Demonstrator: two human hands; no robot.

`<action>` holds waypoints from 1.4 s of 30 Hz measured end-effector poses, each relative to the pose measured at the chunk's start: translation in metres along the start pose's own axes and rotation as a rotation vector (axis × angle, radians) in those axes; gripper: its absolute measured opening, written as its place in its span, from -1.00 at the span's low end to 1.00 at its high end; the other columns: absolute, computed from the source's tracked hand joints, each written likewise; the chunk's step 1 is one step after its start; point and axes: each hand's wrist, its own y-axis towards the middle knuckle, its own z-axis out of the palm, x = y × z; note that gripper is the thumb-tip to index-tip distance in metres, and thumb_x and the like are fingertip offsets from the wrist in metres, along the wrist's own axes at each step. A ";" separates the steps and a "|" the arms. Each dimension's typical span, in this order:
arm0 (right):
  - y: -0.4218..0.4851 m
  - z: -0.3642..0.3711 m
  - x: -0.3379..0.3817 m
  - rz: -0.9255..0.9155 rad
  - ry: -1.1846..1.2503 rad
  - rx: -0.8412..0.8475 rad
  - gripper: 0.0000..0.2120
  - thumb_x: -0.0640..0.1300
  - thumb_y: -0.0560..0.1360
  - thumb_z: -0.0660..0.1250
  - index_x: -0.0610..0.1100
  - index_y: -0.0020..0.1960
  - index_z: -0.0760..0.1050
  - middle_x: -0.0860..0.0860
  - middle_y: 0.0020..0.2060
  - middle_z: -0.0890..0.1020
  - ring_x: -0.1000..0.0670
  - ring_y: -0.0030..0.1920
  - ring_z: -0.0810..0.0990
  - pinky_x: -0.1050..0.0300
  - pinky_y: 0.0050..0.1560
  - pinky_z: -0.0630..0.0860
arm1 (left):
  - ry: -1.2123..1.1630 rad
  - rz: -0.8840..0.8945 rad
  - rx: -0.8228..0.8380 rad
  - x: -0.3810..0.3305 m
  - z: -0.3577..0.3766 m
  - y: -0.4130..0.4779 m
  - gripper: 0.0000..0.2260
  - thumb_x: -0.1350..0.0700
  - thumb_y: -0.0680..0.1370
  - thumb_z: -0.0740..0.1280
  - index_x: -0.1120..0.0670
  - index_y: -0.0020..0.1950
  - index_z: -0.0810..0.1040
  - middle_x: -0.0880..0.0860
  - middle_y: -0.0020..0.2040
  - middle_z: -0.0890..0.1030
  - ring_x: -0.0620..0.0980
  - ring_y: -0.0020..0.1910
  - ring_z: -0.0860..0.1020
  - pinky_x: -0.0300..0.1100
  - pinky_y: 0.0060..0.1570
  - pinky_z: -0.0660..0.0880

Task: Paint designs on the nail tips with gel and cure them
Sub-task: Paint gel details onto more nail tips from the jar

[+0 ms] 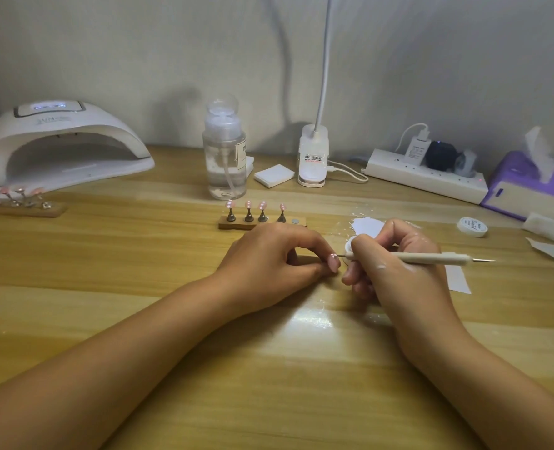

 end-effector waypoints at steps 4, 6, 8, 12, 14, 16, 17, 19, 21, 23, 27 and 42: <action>0.000 0.001 0.000 -0.010 0.010 0.006 -0.76 -0.29 0.42 0.33 -0.13 -0.34 0.33 -0.12 -0.52 0.61 0.07 -0.57 0.47 0.29 -0.53 0.39 | 0.001 -0.005 0.002 0.000 0.000 0.000 -0.95 -0.02 0.45 0.45 -0.18 -0.11 0.66 -0.27 -0.29 0.58 -0.13 -0.40 0.49 -0.12 -0.31 0.44; 0.000 0.001 0.000 -0.012 0.021 0.010 -0.74 -0.30 0.42 0.33 -0.12 -0.35 0.32 -0.12 -0.52 0.61 0.07 -0.57 0.47 0.30 -0.53 0.38 | 0.000 -0.007 0.004 0.000 0.000 0.000 -0.95 0.00 0.46 0.46 -0.17 -0.11 0.67 -0.23 -0.27 0.61 -0.12 -0.39 0.50 -0.10 -0.29 0.46; 0.000 0.001 0.000 -0.012 0.016 0.014 -0.74 -0.29 0.43 0.33 -0.11 -0.35 0.32 -0.12 -0.51 0.61 0.06 -0.57 0.47 0.29 -0.53 0.38 | -0.006 -0.009 0.005 0.000 0.000 0.000 -0.95 0.00 0.47 0.46 -0.17 -0.12 0.67 -0.15 -0.25 0.64 -0.09 -0.38 0.51 -0.07 -0.28 0.49; 0.000 0.000 0.000 -0.005 0.006 0.002 -0.73 -0.26 0.44 0.34 -0.10 -0.35 0.32 -0.12 -0.52 0.61 0.06 -0.57 0.46 0.29 -0.53 0.39 | -0.018 -0.018 0.012 -0.002 0.000 0.000 -0.94 -0.04 0.45 0.41 -0.18 -0.13 0.67 -0.14 -0.26 0.64 -0.13 -0.39 0.51 -0.09 -0.28 0.48; 0.000 0.000 0.000 -0.003 0.004 -0.003 -0.75 -0.26 0.44 0.34 -0.11 -0.34 0.33 -0.11 -0.52 0.61 0.06 -0.57 0.47 0.27 -0.52 0.40 | -0.018 -0.020 0.013 -0.002 0.000 0.000 -0.95 -0.04 0.45 0.42 -0.18 -0.13 0.66 -0.15 -0.27 0.63 -0.13 -0.40 0.50 -0.11 -0.29 0.45; 0.000 0.000 0.000 -0.006 0.010 -0.002 -0.77 -0.27 0.43 0.34 -0.13 -0.32 0.34 -0.11 -0.52 0.61 0.06 -0.56 0.47 0.28 -0.52 0.40 | -0.015 -0.021 0.012 -0.001 0.000 0.000 -0.95 -0.02 0.46 0.44 -0.18 -0.14 0.66 -0.15 -0.29 0.61 -0.13 -0.40 0.49 -0.12 -0.31 0.43; 0.000 0.000 0.000 -0.009 0.015 0.001 -0.78 -0.28 0.43 0.34 -0.14 -0.32 0.34 -0.11 -0.52 0.60 0.07 -0.57 0.48 0.28 -0.52 0.40 | -0.013 -0.021 0.010 -0.001 0.000 0.000 -0.95 -0.01 0.46 0.45 -0.18 -0.14 0.66 -0.14 -0.30 0.61 -0.12 -0.40 0.49 -0.13 -0.31 0.42; -0.001 0.001 0.001 -0.015 0.024 0.006 -0.78 -0.29 0.44 0.34 -0.15 -0.31 0.34 -0.11 -0.53 0.60 0.08 -0.57 0.48 0.30 -0.52 0.40 | -0.010 -0.023 0.004 -0.001 0.000 0.000 -0.94 0.00 0.47 0.46 -0.18 -0.14 0.66 -0.13 -0.31 0.61 -0.12 -0.40 0.49 -0.14 -0.32 0.41; -0.001 0.001 0.001 -0.015 0.029 0.011 -0.77 -0.30 0.44 0.33 -0.15 -0.31 0.34 -0.11 -0.53 0.60 0.07 -0.57 0.48 0.30 -0.53 0.39 | -0.010 -0.024 0.003 -0.001 0.000 0.000 -0.95 -0.01 0.47 0.47 -0.18 -0.13 0.67 -0.13 -0.31 0.61 -0.13 -0.41 0.48 -0.15 -0.33 0.40; 0.000 0.000 0.000 -0.011 0.020 0.011 -0.76 -0.29 0.44 0.34 -0.13 -0.33 0.35 -0.12 -0.52 0.60 0.06 -0.56 0.48 0.28 -0.52 0.39 | -0.010 -0.021 0.003 -0.001 0.000 0.000 -0.95 -0.01 0.47 0.47 -0.18 -0.13 0.67 -0.15 -0.29 0.62 -0.14 -0.41 0.48 -0.16 -0.33 0.40; 0.000 -0.001 -0.002 -0.003 -0.010 0.001 -0.75 -0.26 0.44 0.35 -0.09 -0.34 0.34 -0.13 -0.50 0.61 0.03 -0.55 0.47 0.24 -0.51 0.39 | -0.012 -0.025 0.003 -0.002 0.000 0.000 -0.92 0.02 0.47 0.47 -0.19 -0.15 0.67 -0.20 -0.31 0.60 -0.15 -0.42 0.46 -0.17 -0.34 0.36; 0.001 -0.001 -0.004 -0.015 0.007 0.003 -0.77 -0.28 0.45 0.34 -0.14 -0.31 0.34 -0.14 -0.51 0.60 0.05 -0.57 0.45 0.27 -0.52 0.38 | -0.011 -0.015 0.000 -0.002 0.000 0.000 -0.95 0.02 0.47 0.47 -0.16 -0.13 0.68 -0.25 -0.31 0.59 -0.17 -0.44 0.46 -0.19 -0.34 0.33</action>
